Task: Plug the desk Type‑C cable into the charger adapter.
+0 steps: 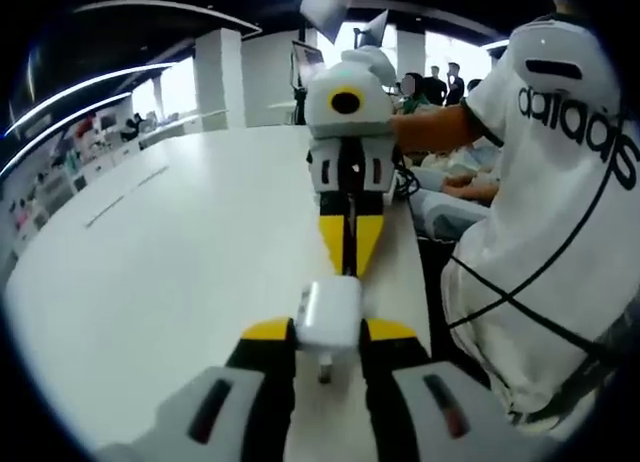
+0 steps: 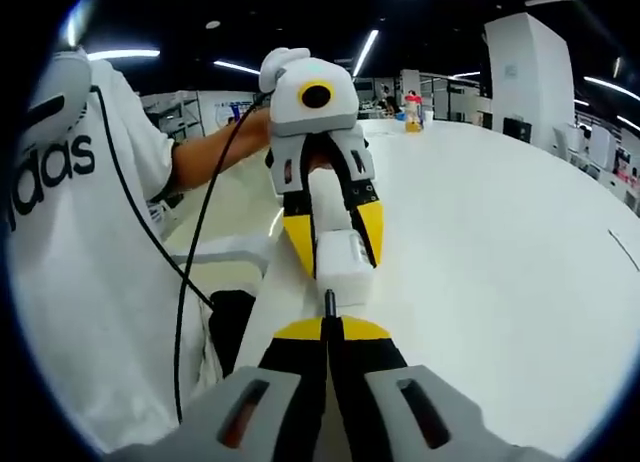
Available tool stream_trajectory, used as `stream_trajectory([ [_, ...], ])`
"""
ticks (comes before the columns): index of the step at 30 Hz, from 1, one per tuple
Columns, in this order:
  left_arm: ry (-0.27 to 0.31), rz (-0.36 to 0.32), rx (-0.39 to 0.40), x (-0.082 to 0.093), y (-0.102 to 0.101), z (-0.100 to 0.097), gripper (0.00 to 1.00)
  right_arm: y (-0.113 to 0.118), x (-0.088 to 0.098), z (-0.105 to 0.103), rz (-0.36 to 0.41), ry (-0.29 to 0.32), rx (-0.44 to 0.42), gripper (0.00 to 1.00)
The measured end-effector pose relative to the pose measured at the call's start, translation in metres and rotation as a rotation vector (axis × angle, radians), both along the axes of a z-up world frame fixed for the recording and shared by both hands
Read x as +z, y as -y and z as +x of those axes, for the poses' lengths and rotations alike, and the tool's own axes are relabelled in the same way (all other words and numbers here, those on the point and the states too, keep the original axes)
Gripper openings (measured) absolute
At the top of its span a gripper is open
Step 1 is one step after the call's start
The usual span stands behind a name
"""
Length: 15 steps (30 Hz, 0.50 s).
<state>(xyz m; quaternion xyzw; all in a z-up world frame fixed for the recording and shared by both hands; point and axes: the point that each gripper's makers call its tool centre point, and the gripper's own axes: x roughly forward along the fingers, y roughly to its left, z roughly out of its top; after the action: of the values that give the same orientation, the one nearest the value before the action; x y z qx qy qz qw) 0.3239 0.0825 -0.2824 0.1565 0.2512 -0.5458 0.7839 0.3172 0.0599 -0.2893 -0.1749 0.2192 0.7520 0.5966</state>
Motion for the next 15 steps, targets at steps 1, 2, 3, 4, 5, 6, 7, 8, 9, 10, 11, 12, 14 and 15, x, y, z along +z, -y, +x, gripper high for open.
stream_trajectory([
  [1,-0.003,0.0,0.005,-0.0001,0.0003,0.0008,0.23,-0.0008,0.0004,0.0004,-0.003,0.008,-0.003,0.0],
  [2,-0.007,-0.003,0.009,-0.0002,0.0004,0.0009,0.23,-0.0009,0.0003,0.0004,-0.009,0.006,-0.006,0.0],
  [3,-0.008,-0.005,0.012,-0.0004,0.0007,0.0009,0.24,-0.0018,0.0004,-0.0005,-0.01,0.006,-0.008,0.0],
  [4,-0.004,-0.006,0.018,-0.0007,0.0,0.0011,0.24,-0.0018,0.0002,-0.0006,-0.012,0.002,-0.012,0.0],
  [5,-0.008,-0.012,0.027,-0.0011,0.0,0.0014,0.24,-0.0021,0.0,-0.0008,-0.016,0.001,-0.014,0.0],
  [6,-0.013,-0.017,0.036,-0.0011,0.0002,0.0021,0.24,-0.002,0.0002,-0.0012,-0.018,0.009,-0.016,0.0],
  [7,-0.012,-0.018,0.038,-0.0017,0.0003,0.0023,0.25,-0.0021,-0.0003,-0.002,-0.017,0.015,-0.014,0.0],
  [8,-0.002,-0.014,0.026,-0.0021,0.0002,0.0017,0.25,-0.0023,-0.0009,-0.0022,-0.015,0.014,-0.01,0.0],
  [9,-0.005,-0.004,0.024,-0.0023,-0.0007,0.0016,0.25,-0.0032,-0.001,-0.0014,-0.008,0.016,-0.01,0.0],
  [10,-0.007,0.005,0.021,-0.0024,-0.0015,0.0016,0.25,-0.0038,-0.0018,-0.0019,0.001,0.017,-0.012,0.0],
  [11,-0.005,0.01,0.015,-0.0026,-0.0016,0.0015,0.25,-0.0045,-0.001,-0.0012,0.003,0.017,-0.013,0.01],
  [12,-0.008,0.013,0.014,-0.0023,-0.0015,0.002,0.26,-0.0043,-0.0012,-0.0014,0.01,0.021,-0.014,0.01],
  [14,-0.009,0.012,0.015,-0.0022,-0.0016,0.0021,0.26,-0.0041,-0.0002,-0.0007,0.025,0.011,-0.02,0.01],
  [15,-0.011,0.006,0.016,-0.0021,-0.0018,0.0024,0.26,-0.0041,-0.0003,-0.0006,0.03,0.001,-0.023,0.02],
])
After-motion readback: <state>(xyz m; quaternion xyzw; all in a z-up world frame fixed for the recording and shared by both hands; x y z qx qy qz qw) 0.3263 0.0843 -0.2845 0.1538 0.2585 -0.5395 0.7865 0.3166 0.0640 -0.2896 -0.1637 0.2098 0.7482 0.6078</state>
